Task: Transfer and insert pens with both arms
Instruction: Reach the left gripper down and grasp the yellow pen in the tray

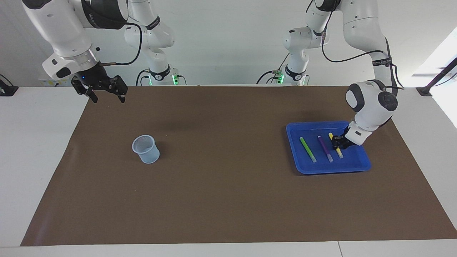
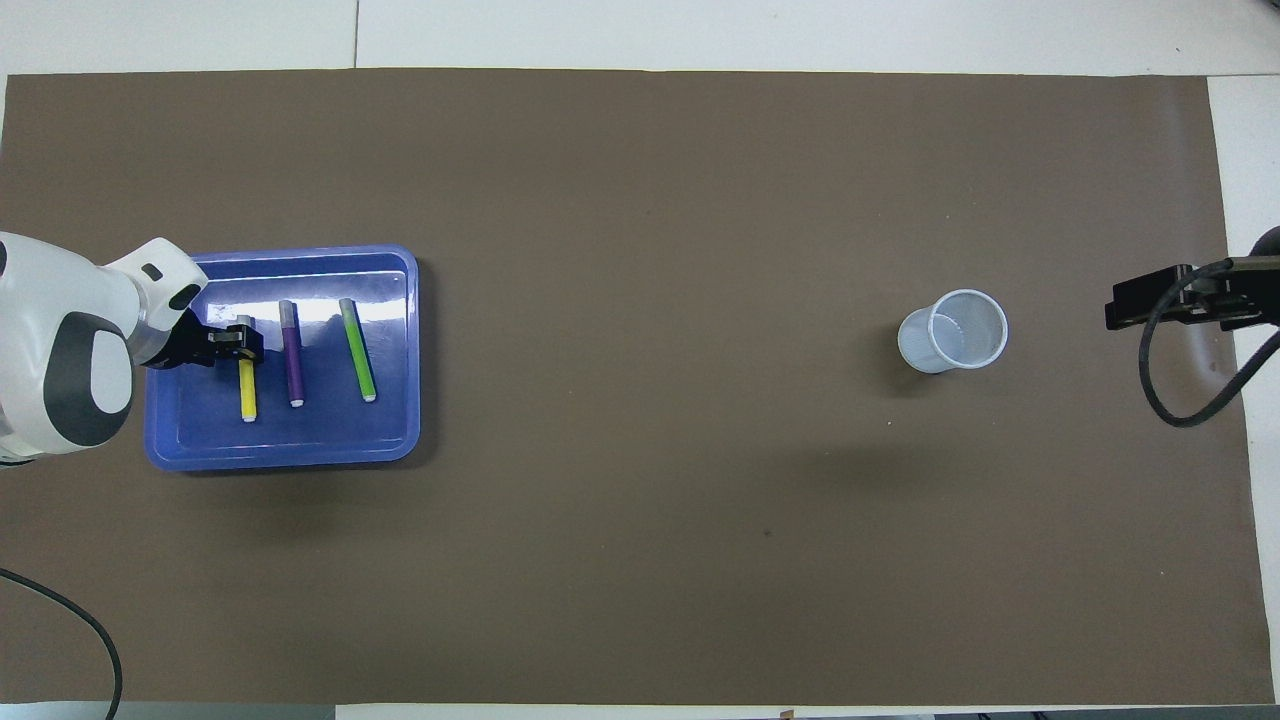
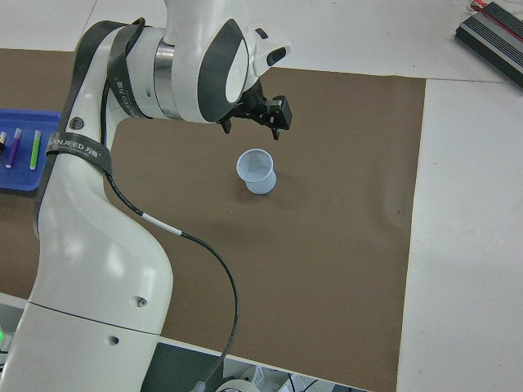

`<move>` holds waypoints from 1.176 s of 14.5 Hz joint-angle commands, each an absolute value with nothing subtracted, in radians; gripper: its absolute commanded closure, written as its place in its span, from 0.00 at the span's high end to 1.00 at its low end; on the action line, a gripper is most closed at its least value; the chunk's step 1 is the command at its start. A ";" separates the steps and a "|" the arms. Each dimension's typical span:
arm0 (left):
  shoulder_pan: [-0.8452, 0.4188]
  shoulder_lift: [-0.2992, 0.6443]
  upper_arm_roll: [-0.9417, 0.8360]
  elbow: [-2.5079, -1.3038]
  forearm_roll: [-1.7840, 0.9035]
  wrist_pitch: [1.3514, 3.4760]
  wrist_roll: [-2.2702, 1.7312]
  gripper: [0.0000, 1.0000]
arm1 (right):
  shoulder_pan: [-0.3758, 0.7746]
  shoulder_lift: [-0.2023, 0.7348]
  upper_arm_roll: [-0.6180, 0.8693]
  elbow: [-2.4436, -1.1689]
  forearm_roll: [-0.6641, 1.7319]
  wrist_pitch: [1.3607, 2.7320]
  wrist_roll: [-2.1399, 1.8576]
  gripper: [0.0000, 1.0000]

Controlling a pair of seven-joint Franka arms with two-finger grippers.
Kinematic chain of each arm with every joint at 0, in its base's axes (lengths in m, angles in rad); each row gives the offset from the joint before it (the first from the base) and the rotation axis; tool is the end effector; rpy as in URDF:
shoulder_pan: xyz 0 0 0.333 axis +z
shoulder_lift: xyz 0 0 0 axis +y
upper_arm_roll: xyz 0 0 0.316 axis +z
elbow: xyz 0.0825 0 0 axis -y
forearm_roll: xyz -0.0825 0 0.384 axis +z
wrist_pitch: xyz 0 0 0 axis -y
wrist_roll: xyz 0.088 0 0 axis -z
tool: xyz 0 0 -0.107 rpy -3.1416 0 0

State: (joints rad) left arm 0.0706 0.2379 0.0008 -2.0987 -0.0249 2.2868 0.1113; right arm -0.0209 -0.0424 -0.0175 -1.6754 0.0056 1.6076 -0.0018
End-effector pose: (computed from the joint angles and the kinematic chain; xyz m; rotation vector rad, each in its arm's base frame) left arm 0.5698 0.0402 0.3027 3.1178 -0.0360 -0.0747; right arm 0.5423 -0.0204 0.6015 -3.1340 0.0578 0.0396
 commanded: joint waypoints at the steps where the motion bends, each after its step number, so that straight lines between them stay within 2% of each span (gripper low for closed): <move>1: 0.071 0.238 0.002 -2.112 -0.026 2.315 0.113 0.28 | -0.031 -0.052 -0.012 -1.683 0.003 1.595 -0.015 1.00; 5: 0.071 0.239 0.002 -2.108 -0.026 2.315 0.114 0.00 | -0.031 -0.051 -0.012 -1.683 0.005 1.595 -0.015 1.00; 10: 0.068 0.248 0.002 -2.070 -0.026 2.283 0.114 0.00 | -0.031 -0.052 -0.014 -1.683 0.003 1.595 -0.015 1.00; 17: 0.054 0.239 -0.038 -1.837 -0.034 1.926 -0.030 0.00 | -0.031 -0.052 -0.014 -1.683 0.005 1.591 -0.017 1.00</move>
State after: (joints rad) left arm 0.0661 0.2376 -0.0191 -1.9187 -0.0265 2.0396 0.0368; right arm -0.0209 -0.0424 -0.0175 -1.6754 0.0056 1.6076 -0.0018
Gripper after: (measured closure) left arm 0.833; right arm 0.000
